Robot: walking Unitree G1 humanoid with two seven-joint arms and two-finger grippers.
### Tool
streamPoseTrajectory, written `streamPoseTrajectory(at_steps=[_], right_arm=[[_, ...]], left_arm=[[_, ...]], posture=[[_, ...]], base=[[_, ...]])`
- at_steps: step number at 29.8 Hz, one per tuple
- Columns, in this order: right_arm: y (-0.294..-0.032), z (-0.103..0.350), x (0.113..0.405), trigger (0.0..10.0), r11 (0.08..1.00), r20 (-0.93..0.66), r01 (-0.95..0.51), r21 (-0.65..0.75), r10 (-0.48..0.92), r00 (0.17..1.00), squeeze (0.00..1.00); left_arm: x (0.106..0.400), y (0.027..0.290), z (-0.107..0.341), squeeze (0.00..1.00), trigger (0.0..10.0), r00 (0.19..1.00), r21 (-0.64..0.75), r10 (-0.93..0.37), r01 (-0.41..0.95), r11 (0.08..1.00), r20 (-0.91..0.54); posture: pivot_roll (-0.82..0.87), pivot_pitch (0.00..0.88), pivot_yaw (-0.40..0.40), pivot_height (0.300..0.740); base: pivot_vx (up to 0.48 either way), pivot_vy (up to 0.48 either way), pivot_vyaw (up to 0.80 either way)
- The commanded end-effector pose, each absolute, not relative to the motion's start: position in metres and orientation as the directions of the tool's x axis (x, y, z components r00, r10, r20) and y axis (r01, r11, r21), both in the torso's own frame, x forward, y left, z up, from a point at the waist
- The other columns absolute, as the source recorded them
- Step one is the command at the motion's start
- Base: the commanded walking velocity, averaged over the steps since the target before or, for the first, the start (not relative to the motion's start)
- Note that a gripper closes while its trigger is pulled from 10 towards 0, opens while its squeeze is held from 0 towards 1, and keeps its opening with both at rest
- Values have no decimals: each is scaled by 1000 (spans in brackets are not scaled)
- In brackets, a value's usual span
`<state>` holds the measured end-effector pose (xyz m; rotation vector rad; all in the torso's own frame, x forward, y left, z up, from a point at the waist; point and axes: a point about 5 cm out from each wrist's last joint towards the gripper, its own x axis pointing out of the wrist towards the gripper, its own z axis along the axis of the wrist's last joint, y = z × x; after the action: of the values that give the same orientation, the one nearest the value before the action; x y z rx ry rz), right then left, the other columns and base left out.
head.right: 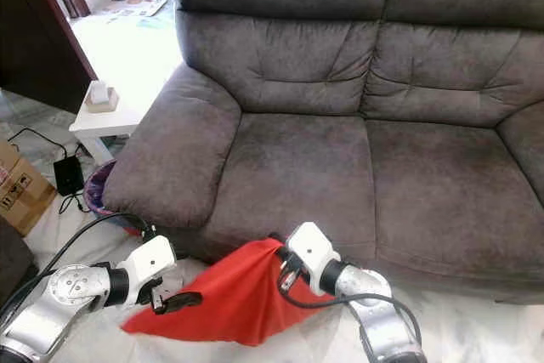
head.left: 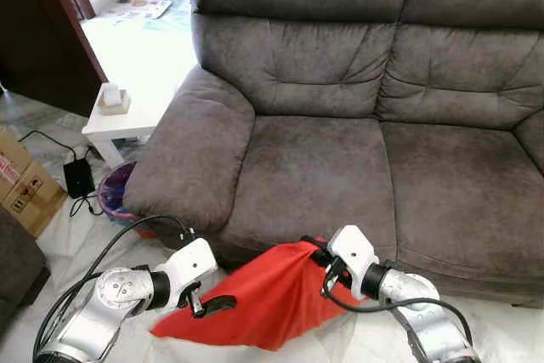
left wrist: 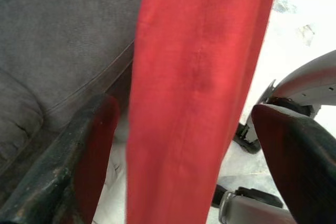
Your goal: Move the pillow to the sofa from floor
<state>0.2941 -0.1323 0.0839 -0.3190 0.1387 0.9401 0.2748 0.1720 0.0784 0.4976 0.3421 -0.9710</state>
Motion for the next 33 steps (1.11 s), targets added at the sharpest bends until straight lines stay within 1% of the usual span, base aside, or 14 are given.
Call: streamPoseTrajectory(at_steps=[1, 2, 3, 5, 8, 11, 12, 14, 17, 20, 23, 27, 32, 33], right_arm=[[-122, 109, 295, 10000, 516, -147, -821, -246, 817, 557, 0], [-123, 110, 295, 10000, 514, -148, -822, -244, 818, 556, 0], [-123, 111, 293, 10000, 508, -144, -827, -240, 824, 548, 0], [-123, 113, 292, 10000, 504, -144, -831, -234, 828, 542, 0], [-124, 116, 291, 10000, 508, -146, -828, -237, 824, 547, 0], [-122, 123, 289, 10000, 484, -133, -842, -238, 843, 522, 0], [-122, 126, 288, 10000, 473, -130, -848, -240, 850, 511, 0], [-122, 127, 287, 10000, 468, -131, -850, -242, 852, 507, 0], [-123, 130, 287, 10000, 465, -132, -850, -249, 853, 505, 0], [-124, 136, 287, 10000, 463, -122, -847, -260, 855, 505, 0], [-124, 137, 288, 10000, 466, -118, -845, -263, 854, 508, 0], [-124, 138, 288, 10000, 468, -116, -845, -261, 853, 508, 0], [-123, 138, 287, 10000, 466, -119, -847, -255, 854, 506, 0], [-123, 137, 287, 10000, 461, -125, -850, -256, 856, 501, 0]], left_arm=[[274, 169, 73, 1000, 10000, 510, 265, -700, 860, 437, -500], [274, 169, 73, 137, 10000, 516, 286, -695, 856, 430, -500], [274, 168, 69, 0, 10000, 509, 284, -699, 861, 422, -502], [273, 168, 67, 0, 10000, 500, 276, -707, 866, 417, -500], [274, 169, 62, 0, 10000, 509, 280, -700, 861, 425, -501], [274, 176, 52, 0, 10000, 512, 371, -647, 858, 356, -564], [274, 179, 51, 0, 10000, 523, 387, -636, 851, 355, -567], [275, 180, 52, 0, 10000, 527, 373, -643, 849, 374, -555], [271, 182, 50, 0, 10000, 507, 355, -643, 862, 362, -574], [259, 189, 35, 0, 10000, 439, 317, -618, 898, 304, -652], [252, 192, 26, 0, 10000, 404, 293, -604, 915, 278, -687], [246, 195, 17, 0, 10000, 395, 296, -588, 919, 261, -706], [246, 198, 14, 0, 10000, 423, 333, -572, 906, 261, -702], [247, 198, 14, 0, 8627, 436, 357, -565, 900, 252, -700]], posture=[[45, 165, 19, 740], [45, 165, 19, 740], [40, 164, 17, 740], [40, 164, 17, 740], [33, 164, 16, 740], [23, 166, 18, 740], [22, 165, 19, 740], [23, 164, 19, 740], [23, 161, 19, 740], [16, 156, 22, 740], [17, 153, 22, 740], [20, 148, 22, 740], [17, 145, 22, 740], [16, 145, 21, 740]], base=[[0, 0, 0], [0, 0, 0], [0, 0, 0], [0, 0, 0], [0, 0, 0], [0, 0, 0], [0, 0, 0], [0, 0, 0], [0, 0, 0], [0, 0, 0], [0, 0, 0], [0, 0, 0], [0, 0, 0], [0, 0, 0]])
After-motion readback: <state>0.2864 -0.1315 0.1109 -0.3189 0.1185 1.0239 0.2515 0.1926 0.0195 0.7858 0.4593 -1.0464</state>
